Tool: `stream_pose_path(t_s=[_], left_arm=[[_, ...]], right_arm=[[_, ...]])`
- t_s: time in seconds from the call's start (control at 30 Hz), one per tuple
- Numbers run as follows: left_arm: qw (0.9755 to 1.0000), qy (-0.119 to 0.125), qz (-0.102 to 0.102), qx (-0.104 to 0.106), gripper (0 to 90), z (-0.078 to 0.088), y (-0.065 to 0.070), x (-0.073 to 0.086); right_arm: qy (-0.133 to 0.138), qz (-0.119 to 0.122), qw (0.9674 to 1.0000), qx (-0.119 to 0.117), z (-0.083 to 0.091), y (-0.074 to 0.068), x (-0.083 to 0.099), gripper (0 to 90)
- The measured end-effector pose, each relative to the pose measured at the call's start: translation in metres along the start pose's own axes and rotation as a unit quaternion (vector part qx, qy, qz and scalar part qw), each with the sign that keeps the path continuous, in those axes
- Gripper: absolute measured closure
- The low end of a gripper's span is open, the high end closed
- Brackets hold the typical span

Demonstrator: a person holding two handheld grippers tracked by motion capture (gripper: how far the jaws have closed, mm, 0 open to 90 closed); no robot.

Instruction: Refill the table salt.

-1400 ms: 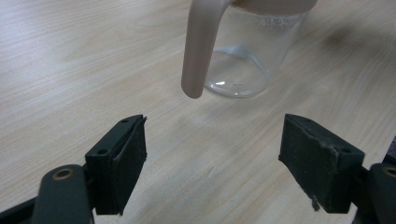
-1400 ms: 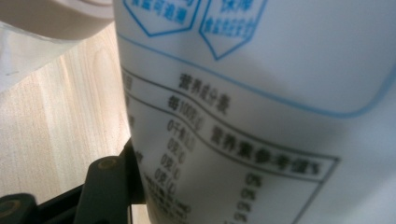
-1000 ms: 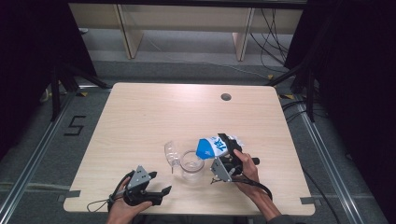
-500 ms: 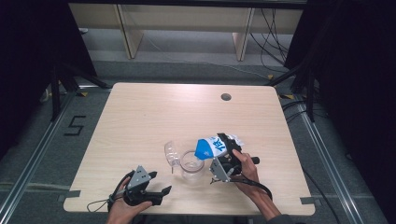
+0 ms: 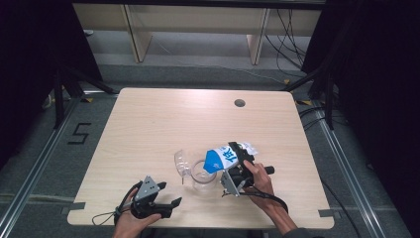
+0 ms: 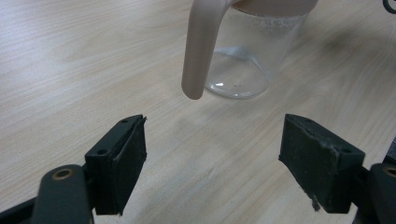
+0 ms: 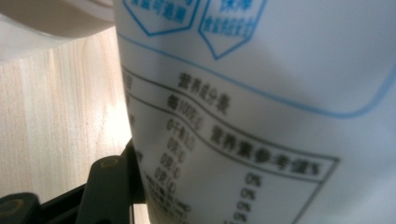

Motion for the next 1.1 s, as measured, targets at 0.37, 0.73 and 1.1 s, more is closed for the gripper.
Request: stream_pose_path(t_s=[0.37,0.73,1.1], left_arm=[[1.0000,-0.001,-0.004,-0.001,22.2,-0.0003,-0.0004,0.0003],[1.0000,0.003,0.001,0.002,22.2,-0.0003,0.0003,-0.0002],[1.0000,0.003,0.002,0.002,22.2,-0.0003,0.0004,-0.0002]], right_arm=[[0.008,0.028,0.9995,0.012,-0.0006,0.0025,-0.0007,42.4],[0.009,0.047,0.9988,0.015,-0.0004,0.0030,-0.0014,42.5],[0.012,0.073,0.9970,0.022,0.0000,0.0028,-0.0033,43.2]])
Point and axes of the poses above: each handheld gripper's, and its own axes: z roughly backward along the jaws, x roughly out of its underside, y roughly to its right, the point moved 5 cm from there along -z, roughly forward along the jaws, and after that the axes turned 3 degrees about -x, right-handed, at the moved point
